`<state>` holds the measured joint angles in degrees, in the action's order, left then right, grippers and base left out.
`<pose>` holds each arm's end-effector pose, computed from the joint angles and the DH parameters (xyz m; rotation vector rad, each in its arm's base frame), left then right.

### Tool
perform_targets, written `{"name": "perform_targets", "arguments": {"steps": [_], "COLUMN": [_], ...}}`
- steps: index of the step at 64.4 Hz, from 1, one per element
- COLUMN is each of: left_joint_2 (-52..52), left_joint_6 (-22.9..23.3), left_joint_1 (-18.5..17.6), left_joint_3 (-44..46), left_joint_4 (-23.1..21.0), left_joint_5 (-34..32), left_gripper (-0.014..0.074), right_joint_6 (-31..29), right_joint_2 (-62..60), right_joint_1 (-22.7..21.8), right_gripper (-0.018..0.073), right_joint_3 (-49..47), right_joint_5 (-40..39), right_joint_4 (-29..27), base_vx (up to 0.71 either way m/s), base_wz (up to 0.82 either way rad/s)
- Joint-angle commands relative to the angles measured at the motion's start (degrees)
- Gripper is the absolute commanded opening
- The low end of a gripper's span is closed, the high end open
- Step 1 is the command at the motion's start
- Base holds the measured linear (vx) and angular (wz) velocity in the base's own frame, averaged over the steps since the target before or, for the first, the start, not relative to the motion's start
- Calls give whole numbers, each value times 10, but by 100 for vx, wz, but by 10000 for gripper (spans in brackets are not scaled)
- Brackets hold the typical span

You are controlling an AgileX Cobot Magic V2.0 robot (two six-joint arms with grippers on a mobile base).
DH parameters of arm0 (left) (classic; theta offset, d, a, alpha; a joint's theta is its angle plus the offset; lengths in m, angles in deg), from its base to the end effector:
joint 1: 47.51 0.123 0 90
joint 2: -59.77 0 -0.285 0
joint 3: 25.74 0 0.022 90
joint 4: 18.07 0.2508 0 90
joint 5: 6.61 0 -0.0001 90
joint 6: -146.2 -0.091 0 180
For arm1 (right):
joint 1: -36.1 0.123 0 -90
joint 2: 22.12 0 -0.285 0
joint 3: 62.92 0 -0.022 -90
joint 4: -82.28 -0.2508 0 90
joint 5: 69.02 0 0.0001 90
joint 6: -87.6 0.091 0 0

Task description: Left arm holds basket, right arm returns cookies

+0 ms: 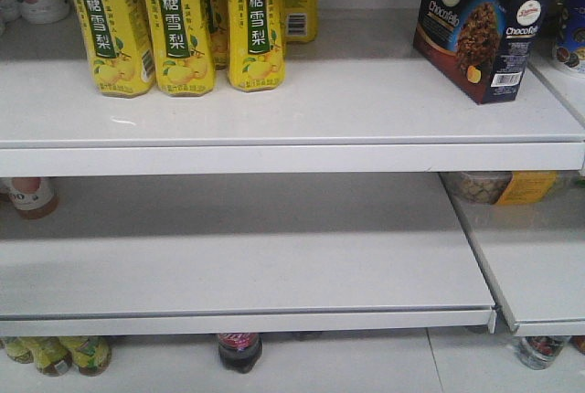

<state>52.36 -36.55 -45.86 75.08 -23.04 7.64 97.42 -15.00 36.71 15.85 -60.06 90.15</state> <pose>0.0558 -0.0003 0.1795 -0.0415 1.7586 -0.0241 0.0564 -0.0014 0.1906 0.0369 1.6536 0.0176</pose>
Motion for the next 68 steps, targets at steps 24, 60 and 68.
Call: {"name": "perform_targets", "arguments": {"steps": [24, 60, 68], "left_joint_2": [13, 13, 13], "left_joint_6": [-9, -9, -9], "left_joint_1": [-1, -1, -1], "left_joint_3": [-5, -5, -5], "left_joint_4": [4, 4, 4], "left_joint_5": [-60, -60, -60], "left_gripper": [-6, -6, -6], "right_joint_6": [-126, -140, -140], "right_joint_2": [-5, -5, -5], "right_joint_1": [0, 18, 18], "right_gripper": [-8, -8, -8], "right_joint_3": [1, 1, 1], "right_joint_5": [-47, -49, -49], "right_joint_4": [-93, -100, -100], "base_vx": [0, 0, 0], "base_wz": [0, 0, 0]}}
